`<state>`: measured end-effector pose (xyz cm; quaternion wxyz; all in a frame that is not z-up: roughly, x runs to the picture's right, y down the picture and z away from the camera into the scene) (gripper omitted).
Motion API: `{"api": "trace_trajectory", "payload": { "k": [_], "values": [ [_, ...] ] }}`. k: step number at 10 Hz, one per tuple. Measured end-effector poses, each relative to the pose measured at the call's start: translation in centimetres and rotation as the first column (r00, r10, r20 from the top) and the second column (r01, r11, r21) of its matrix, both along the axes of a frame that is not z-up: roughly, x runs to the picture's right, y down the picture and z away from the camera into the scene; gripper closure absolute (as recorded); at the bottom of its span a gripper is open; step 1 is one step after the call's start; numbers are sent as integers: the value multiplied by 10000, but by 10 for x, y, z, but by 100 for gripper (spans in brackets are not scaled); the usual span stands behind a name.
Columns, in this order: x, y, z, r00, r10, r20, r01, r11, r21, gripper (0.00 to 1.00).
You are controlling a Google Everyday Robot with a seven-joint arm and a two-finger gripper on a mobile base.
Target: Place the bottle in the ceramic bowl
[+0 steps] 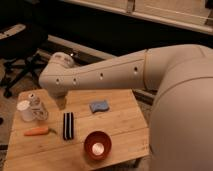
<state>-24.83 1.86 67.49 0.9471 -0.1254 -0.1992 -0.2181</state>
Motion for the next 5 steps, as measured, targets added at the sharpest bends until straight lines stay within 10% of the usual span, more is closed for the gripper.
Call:
{"api": "trace_trajectory", "payload": {
  "k": [5],
  "values": [
    [-68, -29, 4, 9881, -1518, 241, 1519, 9884, 14, 20]
  ]
}}
